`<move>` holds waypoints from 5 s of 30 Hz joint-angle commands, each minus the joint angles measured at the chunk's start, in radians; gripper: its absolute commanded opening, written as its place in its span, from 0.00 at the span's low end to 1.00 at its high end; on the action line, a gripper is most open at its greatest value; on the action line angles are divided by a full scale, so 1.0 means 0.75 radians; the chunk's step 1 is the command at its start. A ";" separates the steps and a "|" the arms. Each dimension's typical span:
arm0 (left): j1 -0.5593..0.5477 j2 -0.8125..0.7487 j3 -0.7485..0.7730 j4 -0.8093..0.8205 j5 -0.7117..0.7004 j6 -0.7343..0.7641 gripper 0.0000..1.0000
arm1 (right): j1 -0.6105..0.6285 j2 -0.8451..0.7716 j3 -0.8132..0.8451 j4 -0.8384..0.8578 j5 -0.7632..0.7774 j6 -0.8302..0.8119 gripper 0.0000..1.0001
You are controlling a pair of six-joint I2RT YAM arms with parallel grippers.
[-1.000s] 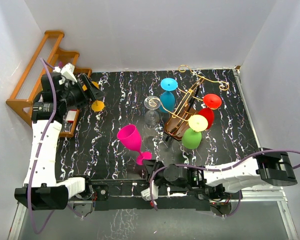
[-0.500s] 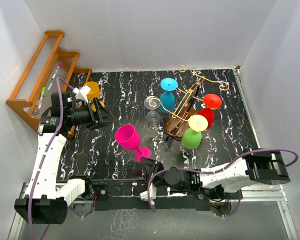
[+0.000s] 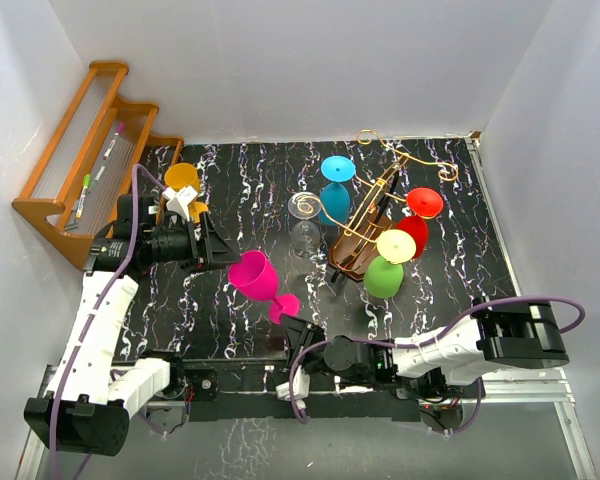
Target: Take the wine glass off the wine glass rack
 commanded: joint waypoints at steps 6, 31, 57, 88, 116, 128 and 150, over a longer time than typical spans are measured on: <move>-0.040 0.002 -0.048 -0.046 -0.002 0.083 0.55 | 0.009 0.046 0.083 0.153 0.011 -0.019 0.08; -0.066 0.283 0.294 0.072 -0.467 0.069 0.00 | 0.066 -0.042 -0.004 0.038 0.239 0.321 0.51; -0.088 1.479 1.413 0.021 -1.296 0.245 0.00 | 0.209 0.006 0.286 -0.570 0.548 1.336 0.44; -0.087 0.690 0.720 0.596 -1.295 0.215 0.49 | 0.144 0.009 0.466 -0.406 0.422 1.184 0.45; -0.131 0.221 -0.052 1.002 -1.179 0.057 0.52 | -2.102 -0.020 1.516 -1.288 -0.925 3.027 0.30; -0.184 0.237 -0.057 0.980 -1.175 0.061 0.52 | -2.394 -0.489 0.972 -1.379 -1.049 3.206 0.40; -0.209 0.271 -0.064 0.978 -1.161 0.056 0.52 | -2.416 -0.589 0.780 -1.388 -1.085 3.164 0.45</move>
